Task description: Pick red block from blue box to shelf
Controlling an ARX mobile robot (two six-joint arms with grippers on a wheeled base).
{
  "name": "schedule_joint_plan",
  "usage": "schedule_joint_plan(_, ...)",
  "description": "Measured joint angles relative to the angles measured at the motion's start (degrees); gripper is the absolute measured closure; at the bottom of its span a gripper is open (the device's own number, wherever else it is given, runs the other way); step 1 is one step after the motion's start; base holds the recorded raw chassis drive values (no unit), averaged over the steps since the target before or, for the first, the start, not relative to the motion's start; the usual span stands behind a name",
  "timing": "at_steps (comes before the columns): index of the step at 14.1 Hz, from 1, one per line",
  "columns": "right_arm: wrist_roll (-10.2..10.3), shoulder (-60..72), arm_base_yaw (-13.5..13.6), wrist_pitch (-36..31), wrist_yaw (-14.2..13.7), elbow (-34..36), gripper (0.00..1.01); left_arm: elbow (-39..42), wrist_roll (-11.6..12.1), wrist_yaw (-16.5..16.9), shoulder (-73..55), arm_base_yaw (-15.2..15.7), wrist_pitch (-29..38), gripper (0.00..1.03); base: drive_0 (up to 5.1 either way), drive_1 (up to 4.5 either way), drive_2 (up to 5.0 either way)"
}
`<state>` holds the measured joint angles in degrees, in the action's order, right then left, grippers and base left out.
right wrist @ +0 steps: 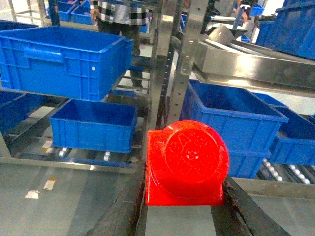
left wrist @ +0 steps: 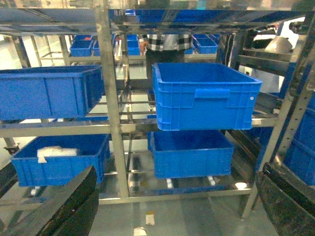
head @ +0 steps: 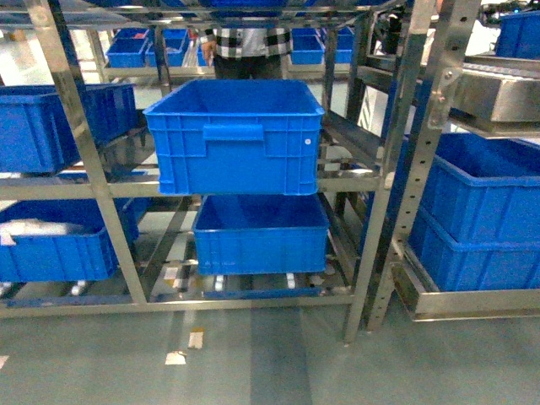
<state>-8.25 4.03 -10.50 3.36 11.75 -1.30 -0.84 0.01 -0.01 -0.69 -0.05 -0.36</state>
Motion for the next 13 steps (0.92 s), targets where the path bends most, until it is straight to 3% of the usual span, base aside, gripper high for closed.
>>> schedule_joint_plan(13,0.0,0.0,0.1,0.0,0.1,0.0,0.73,0.0,0.0,-0.1,0.0,0.2,0.2,0.05,0.8,4.84,-3.3)
